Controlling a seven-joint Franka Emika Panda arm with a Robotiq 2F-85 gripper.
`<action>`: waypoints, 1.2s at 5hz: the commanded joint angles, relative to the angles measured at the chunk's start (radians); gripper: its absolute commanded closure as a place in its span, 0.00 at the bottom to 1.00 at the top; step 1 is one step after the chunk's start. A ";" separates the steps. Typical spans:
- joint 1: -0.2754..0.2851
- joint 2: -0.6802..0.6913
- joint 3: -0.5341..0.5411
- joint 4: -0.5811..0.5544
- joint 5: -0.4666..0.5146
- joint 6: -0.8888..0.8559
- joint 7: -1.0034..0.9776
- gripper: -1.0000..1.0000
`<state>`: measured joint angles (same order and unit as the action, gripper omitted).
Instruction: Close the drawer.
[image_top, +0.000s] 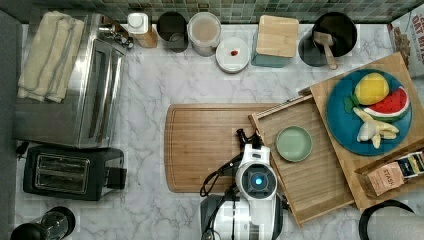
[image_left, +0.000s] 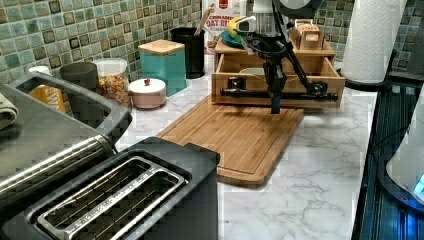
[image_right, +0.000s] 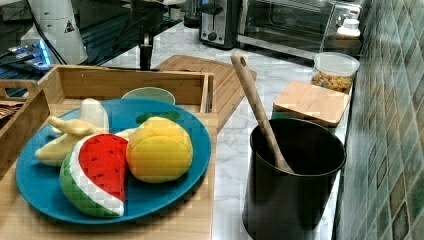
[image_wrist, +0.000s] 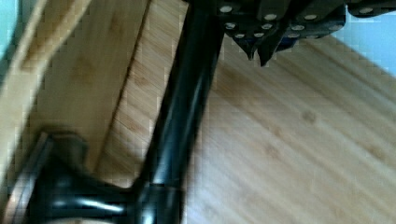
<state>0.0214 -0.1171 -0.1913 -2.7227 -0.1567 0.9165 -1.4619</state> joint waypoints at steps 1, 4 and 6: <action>-0.131 0.179 -0.134 0.351 0.121 -0.018 -0.253 1.00; -0.176 0.341 -0.224 0.610 0.286 -0.062 -0.501 1.00; -0.214 0.358 -0.249 0.709 0.277 -0.041 -0.498 1.00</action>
<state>-0.1326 0.2542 -0.3704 -2.2715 0.1167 0.7881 -1.9248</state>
